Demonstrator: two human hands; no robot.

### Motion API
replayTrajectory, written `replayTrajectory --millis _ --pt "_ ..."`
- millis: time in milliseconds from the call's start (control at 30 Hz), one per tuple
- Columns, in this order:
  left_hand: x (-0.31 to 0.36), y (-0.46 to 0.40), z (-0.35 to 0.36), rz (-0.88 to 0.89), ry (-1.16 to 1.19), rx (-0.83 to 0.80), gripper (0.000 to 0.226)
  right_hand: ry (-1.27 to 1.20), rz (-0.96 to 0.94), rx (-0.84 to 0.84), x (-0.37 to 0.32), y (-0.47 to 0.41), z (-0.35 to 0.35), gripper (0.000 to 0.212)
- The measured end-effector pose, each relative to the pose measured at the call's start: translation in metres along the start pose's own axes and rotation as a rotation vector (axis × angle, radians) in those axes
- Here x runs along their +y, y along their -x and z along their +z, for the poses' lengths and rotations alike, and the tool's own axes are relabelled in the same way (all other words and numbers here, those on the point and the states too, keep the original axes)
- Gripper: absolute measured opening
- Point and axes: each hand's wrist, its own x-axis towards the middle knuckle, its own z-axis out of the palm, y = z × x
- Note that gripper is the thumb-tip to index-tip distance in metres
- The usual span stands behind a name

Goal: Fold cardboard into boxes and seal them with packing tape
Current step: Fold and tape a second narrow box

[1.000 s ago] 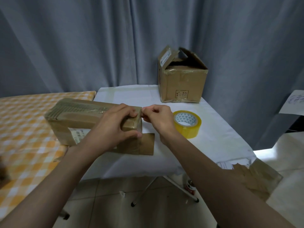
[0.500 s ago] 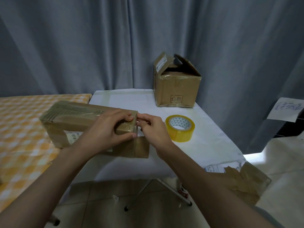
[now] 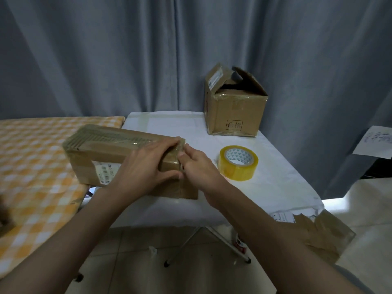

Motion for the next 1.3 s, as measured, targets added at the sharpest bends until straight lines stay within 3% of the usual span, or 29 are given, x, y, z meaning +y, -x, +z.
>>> replayTrajectory --millis 167,367,500,600,667,767,900,1033,1167,1300 --pt "-0.003 -0.001 0.001 0.062 -0.051 0.003 0.077 0.164 -0.139 0.075 0.005 0.007 0.008 0.045" --pt "-0.017 0.002 -0.026 0.039 0.147 -0.151 0.103 0.215 -0.195 0.122 0.007 0.005 0.015 0.043" --pt "-0.065 0.006 -0.057 -0.296 -0.131 0.158 0.087 0.179 -0.201 0.166 0.009 0.0 0.013 0.041" --pt "-0.097 0.018 -0.069 -0.606 -0.161 0.093 0.086 0.098 -0.219 0.202 0.007 -0.004 0.016 0.039" --pt "-0.1 0.022 -0.069 -0.628 -0.133 0.127 0.072 0.044 -0.228 0.257 0.005 -0.008 0.019 0.04" --pt "-0.096 0.023 -0.073 -0.565 -0.138 0.311 0.047 -0.044 -0.208 0.343 0.001 -0.026 0.016 0.039" --pt "-0.103 0.025 -0.081 -0.585 -0.037 0.462 0.038 -0.252 -0.121 0.314 -0.005 -0.059 0.006 0.035" --pt "-0.117 0.027 -0.078 -0.606 0.092 0.417 0.035 -0.306 -0.024 0.277 0.005 -0.081 0.01 0.034" --pt "-0.132 0.026 -0.071 -0.689 0.239 0.334 0.03 -0.169 0.012 0.479 0.003 -0.082 0.024 0.022" --pt "-0.128 0.018 -0.066 -0.686 0.42 0.324 0.028 -0.187 -0.039 0.183 -0.007 -0.067 0.047 0.028"
